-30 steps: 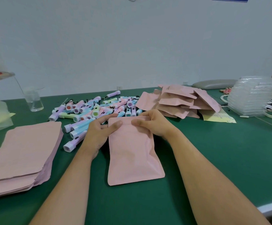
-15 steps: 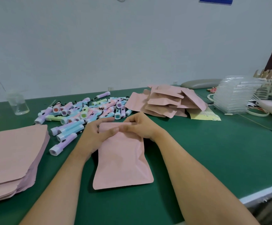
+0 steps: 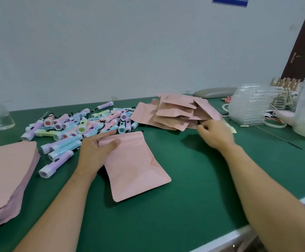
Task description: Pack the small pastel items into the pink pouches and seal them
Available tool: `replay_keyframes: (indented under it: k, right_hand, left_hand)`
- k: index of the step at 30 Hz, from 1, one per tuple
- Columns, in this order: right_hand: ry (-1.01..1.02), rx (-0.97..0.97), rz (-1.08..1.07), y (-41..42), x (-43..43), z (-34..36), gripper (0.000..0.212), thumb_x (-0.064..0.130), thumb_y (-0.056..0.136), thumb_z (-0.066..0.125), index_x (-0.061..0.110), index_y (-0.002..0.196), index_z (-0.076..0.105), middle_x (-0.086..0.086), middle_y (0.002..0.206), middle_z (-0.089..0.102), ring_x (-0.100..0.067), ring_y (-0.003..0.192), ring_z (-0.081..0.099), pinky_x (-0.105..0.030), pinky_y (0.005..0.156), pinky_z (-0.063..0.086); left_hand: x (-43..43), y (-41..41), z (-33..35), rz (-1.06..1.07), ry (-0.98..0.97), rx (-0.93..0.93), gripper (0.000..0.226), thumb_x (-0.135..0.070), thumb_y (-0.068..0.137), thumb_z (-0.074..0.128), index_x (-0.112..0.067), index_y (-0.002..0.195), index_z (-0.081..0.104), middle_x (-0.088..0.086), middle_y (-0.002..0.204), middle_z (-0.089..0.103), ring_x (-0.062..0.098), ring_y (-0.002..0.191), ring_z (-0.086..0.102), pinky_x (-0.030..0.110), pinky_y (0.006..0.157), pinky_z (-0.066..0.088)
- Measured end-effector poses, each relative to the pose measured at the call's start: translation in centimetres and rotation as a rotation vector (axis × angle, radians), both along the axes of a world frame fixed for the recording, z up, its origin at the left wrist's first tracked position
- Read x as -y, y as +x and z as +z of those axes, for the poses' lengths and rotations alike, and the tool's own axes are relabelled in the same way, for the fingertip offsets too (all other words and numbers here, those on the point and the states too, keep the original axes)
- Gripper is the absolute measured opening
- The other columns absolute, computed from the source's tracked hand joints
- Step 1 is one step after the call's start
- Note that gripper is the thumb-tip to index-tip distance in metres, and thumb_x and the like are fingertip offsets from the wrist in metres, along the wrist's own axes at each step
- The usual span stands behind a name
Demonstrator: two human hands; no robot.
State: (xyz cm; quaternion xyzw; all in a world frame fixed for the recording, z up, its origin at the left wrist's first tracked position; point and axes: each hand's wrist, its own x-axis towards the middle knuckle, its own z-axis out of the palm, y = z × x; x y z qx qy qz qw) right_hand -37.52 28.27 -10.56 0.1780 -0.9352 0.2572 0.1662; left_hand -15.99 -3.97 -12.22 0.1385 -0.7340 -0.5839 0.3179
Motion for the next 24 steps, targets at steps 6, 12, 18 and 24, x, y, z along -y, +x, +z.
replay_keyframes:
  k: [6,12,18,24]
  right_hand:
    - [-0.175,0.090,-0.450,-3.4,-6.4,-0.4,0.016,0.011,0.094,0.049,0.008,0.097,0.064,-0.026,0.103,0.064,-0.039,0.087,0.053,-0.039,0.077,0.044]
    - [-0.045,0.108,-0.434,-4.2,-6.8,-0.8,0.024,0.005,0.095,0.054,0.013,0.103,0.075,-0.022,0.111,0.067,-0.041,0.090,0.057,-0.040,0.076,0.047]
    - [0.062,0.092,-0.442,-4.2,-6.2,-1.0,0.024,0.014,0.096,0.056,0.020,0.101,0.079,-0.017,0.097,0.063,-0.042,0.089,0.061,-0.039,0.074,0.049]
    - [0.091,0.089,-0.464,-4.0,-5.8,-1.1,0.022,0.013,0.095,0.057,0.018,0.100,0.077,-0.015,0.093,0.063,-0.038,0.082,0.059,-0.039,0.072,0.049]
  left_hand:
    - [0.1,-0.3,-0.5,-0.017,-0.044,0.038,0.031,-0.026,0.086,0.087,-0.033,0.116,0.081,-0.016,0.111,0.076,0.005,0.097,0.073,0.024,0.079,0.060]
    - [-0.1,-0.2,-0.4,-0.050,-0.052,0.076,0.023,-0.025,0.086,0.087,-0.041,0.101,0.079,-0.016,0.103,0.076,0.002,0.086,0.074,0.016,0.066,0.058]
    - [-0.4,0.2,-0.1,-0.057,-0.056,0.093,0.022,-0.024,0.085,0.087,-0.040,0.098,0.079,-0.015,0.100,0.077,0.001,0.082,0.074,0.015,0.064,0.058]
    - [-0.3,0.3,-0.1,-0.061,-0.065,0.112,0.021,-0.026,0.085,0.088,-0.038,0.100,0.080,-0.015,0.099,0.077,-0.002,0.080,0.073,0.012,0.061,0.055]
